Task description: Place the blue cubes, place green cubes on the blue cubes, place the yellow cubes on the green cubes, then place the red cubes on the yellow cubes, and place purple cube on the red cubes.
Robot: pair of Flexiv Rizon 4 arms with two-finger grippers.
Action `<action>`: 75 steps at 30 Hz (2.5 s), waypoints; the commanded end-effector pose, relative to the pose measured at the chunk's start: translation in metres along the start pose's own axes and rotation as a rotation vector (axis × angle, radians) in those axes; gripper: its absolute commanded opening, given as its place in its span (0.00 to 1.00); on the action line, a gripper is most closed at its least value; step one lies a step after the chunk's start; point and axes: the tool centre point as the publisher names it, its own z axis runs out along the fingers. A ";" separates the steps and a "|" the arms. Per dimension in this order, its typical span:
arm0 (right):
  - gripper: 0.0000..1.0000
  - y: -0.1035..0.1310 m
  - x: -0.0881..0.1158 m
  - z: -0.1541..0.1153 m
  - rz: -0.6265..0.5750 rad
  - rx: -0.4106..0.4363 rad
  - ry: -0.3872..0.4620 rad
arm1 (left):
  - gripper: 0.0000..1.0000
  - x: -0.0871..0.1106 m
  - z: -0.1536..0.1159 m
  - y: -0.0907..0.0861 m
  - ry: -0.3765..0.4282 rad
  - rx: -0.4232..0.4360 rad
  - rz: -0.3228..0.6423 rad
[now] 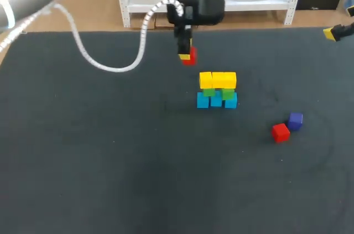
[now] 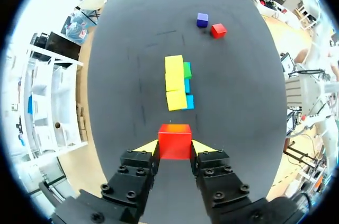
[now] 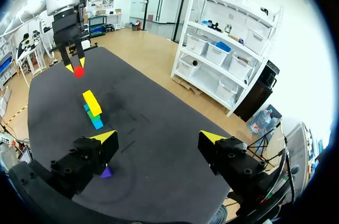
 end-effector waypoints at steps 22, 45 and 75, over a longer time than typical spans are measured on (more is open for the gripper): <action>1.00 0.004 0.001 -0.002 0.002 0.039 0.001 | 0.00 -0.037 0.021 -0.006 0.038 0.084 -0.092; 1.00 0.004 0.001 -0.002 0.002 0.039 0.001 | 0.00 -0.052 0.038 -0.004 0.047 0.081 -0.058; 1.00 0.004 0.001 -0.002 0.002 0.039 0.001 | 0.00 -0.057 0.045 0.000 0.048 0.085 -0.059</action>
